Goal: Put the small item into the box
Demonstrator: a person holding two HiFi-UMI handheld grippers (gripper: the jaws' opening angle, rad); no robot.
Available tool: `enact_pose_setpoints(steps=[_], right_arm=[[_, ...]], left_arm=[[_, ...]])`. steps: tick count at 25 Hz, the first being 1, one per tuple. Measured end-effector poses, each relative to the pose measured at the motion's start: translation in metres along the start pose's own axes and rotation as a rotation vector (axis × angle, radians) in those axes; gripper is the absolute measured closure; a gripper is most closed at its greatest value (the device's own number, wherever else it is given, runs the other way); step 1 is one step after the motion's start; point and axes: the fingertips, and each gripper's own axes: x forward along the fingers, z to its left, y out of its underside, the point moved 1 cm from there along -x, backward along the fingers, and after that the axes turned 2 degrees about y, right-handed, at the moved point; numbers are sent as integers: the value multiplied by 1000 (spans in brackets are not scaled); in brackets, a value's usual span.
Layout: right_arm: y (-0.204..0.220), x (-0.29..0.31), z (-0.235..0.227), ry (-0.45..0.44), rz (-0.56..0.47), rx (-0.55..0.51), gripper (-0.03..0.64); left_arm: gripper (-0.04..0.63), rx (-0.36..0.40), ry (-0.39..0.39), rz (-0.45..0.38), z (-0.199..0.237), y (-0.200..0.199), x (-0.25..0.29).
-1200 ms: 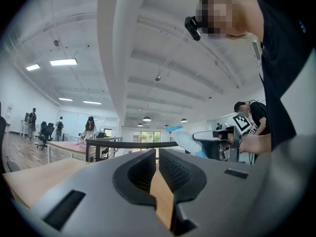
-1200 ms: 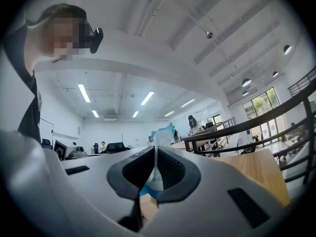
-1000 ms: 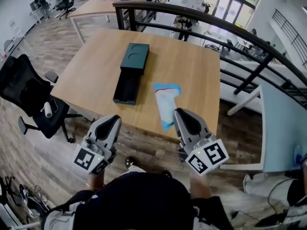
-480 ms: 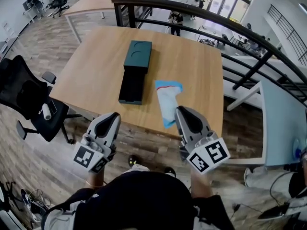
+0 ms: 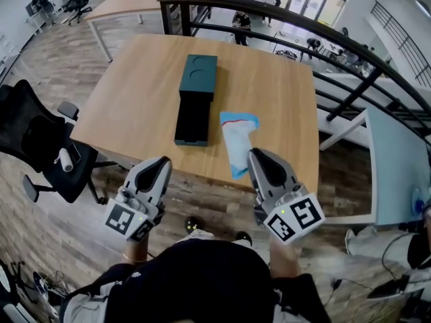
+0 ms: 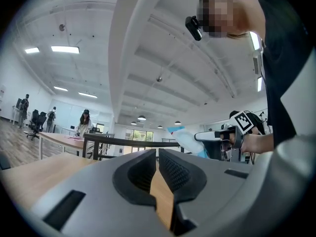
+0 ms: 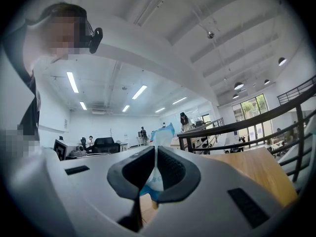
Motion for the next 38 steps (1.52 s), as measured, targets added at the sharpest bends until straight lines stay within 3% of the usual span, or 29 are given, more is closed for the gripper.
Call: enact_pose_setpoints(steps=[19,28,38], right_arm=[[14,45,35,-6,-1,-8,586],[18,70,16,-22,5,-5,586],[22,146,-5,-65,1,15,586]], left_arm=[[571,-10,-20,-21,50,1,-24],[571,2,-85,-21,69,-1,-28],[571,36,-138,9,130,-3,-10]])
